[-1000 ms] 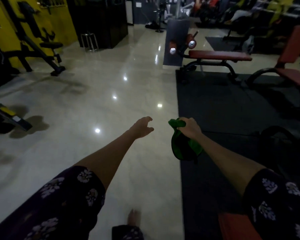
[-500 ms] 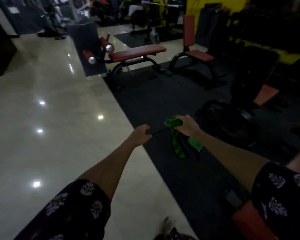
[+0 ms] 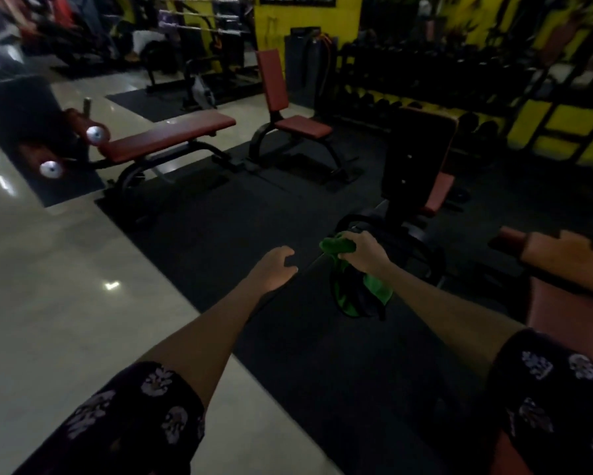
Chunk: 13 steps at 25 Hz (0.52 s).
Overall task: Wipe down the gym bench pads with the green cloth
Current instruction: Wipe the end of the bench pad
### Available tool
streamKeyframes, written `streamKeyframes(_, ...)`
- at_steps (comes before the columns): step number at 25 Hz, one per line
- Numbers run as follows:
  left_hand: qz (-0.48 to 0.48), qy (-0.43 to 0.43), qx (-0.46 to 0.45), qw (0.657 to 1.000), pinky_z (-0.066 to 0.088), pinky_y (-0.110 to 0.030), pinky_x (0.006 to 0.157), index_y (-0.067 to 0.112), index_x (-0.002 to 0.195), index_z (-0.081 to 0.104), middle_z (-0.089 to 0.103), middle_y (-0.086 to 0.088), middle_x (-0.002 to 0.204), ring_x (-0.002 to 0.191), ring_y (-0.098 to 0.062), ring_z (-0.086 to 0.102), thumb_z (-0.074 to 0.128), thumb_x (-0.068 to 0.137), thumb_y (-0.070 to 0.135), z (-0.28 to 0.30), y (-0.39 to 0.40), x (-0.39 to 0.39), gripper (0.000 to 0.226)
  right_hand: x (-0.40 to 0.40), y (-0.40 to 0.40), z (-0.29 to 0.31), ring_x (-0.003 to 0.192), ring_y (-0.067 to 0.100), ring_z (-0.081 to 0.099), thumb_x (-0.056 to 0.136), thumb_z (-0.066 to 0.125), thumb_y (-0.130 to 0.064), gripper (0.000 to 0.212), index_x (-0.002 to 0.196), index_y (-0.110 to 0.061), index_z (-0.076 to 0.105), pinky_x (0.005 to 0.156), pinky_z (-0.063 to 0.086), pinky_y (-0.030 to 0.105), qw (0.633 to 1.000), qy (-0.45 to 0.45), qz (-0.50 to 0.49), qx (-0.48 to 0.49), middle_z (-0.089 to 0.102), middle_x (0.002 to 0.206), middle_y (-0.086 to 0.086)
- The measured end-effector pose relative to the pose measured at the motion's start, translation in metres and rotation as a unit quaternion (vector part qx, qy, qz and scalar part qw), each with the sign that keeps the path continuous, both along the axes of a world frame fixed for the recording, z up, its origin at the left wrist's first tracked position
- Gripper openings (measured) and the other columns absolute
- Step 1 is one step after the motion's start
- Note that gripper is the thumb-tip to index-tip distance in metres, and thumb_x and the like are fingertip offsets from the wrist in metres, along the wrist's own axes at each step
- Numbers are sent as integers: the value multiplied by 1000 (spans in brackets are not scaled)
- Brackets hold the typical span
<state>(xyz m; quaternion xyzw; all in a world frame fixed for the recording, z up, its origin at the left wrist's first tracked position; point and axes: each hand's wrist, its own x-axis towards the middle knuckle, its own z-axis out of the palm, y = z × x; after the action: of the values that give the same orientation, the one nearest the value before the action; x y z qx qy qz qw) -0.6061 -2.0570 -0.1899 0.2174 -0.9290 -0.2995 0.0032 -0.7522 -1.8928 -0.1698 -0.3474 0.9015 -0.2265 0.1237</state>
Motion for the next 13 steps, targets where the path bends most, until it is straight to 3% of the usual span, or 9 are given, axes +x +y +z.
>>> streamKeyframes(7,-130,1,0,992,38,-30,101,9,132,47,49,-8,135,122,-20,47,57,91,21,-8,-53,-151,44,-104,-18,-15,112,33,49,88,62,-24,46,132,-23,48,91,46,39,992,1,-124,18,42,125,14)
streamKeyframes(13,-272,-28,-10,962,38,-31,102,9,135,44,46,-9,138,124,-22,46,57,92,21,-2,-69,-287,47,-177,-9,-13,107,34,53,87,61,-24,49,134,-23,47,87,49,39,958,-17,-286,15,43,121,13)
